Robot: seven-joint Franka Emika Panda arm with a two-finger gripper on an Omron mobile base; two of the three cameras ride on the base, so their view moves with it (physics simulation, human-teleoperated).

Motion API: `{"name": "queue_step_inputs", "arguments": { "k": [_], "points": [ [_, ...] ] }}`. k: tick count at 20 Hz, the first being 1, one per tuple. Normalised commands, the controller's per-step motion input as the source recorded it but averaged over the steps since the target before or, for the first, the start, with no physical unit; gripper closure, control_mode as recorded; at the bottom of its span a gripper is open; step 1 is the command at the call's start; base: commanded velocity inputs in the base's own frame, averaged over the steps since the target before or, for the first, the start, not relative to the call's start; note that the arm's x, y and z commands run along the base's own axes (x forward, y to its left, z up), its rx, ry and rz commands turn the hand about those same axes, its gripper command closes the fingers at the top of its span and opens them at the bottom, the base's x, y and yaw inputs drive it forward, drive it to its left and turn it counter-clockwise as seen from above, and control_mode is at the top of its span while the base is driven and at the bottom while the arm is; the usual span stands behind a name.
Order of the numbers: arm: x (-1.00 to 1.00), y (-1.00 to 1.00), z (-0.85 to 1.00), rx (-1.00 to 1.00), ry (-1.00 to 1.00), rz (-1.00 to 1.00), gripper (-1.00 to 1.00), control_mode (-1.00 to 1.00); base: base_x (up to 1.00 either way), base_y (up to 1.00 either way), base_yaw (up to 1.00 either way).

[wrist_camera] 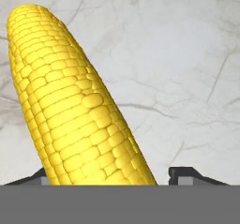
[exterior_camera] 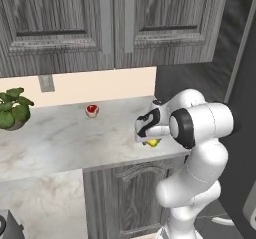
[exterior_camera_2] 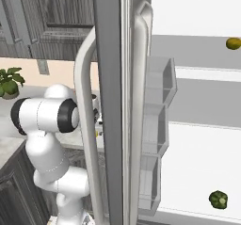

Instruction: Place the corn and broccoli inside the fridge drawer. Close the drawer after placing the vegetables.

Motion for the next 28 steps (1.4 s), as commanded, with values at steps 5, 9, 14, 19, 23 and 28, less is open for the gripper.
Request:
{"name": "queue_step_inputs", "arguments": {
  "k": [5, 9, 14, 19, 23, 28],
  "points": [
    [-0.18, 0.35, -0.06, 0.00, -0.01, 0.06, 1.00, -1.00, 0.00, 0.00, 0.00],
    [-0.99, 0.04, 0.30, 0.00, -0.04, 0.00, 1.00, -1.00, 0.00, 0.00, 0.00],
    [-0.90, 0.00, 0.92, 0.00, -0.09, -0.03, 1.00, -1.00, 0.00, 0.00, 0.00],
    [-0.90, -0.08, 1.00, 0.00, -0.01, -0.09, 1.00, -1.00, 0.00, 0.00, 0.00],
    [-1.00, -0.08, 0.88, 0.00, 0.00, -0.07, 1.00, -1.00, 0.00, 0.00, 0.00],
    [-0.80, -0.06, 0.44, 0.00, 0.00, -0.04, 1.00, -1.00, 0.00, 0.00, 0.00]
  ]
}}
